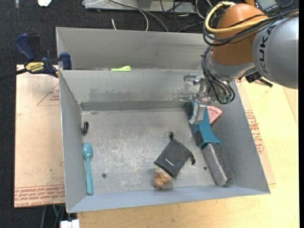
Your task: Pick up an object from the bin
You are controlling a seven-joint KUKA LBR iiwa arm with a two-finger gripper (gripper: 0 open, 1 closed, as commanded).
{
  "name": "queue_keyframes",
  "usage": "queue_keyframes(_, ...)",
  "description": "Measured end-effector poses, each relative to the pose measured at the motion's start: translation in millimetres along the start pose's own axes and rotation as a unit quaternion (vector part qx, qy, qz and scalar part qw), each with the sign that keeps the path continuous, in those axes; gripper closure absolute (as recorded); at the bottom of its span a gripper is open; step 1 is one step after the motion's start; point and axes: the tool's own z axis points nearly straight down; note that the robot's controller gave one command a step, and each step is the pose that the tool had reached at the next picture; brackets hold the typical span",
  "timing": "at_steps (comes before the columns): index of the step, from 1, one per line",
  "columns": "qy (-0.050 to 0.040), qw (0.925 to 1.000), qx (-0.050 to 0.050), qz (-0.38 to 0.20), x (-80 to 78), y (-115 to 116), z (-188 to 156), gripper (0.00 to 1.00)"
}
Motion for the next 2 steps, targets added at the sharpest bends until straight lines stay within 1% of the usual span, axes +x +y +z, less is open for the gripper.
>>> queue_keyframes(1,-0.0041,1.0000,0.000,-0.001,-1.5,0,-5,0.00)
queue_keyframes(2,-0.0043,0.9984,0.000,-0.056,33.4,-15,53,0.00)
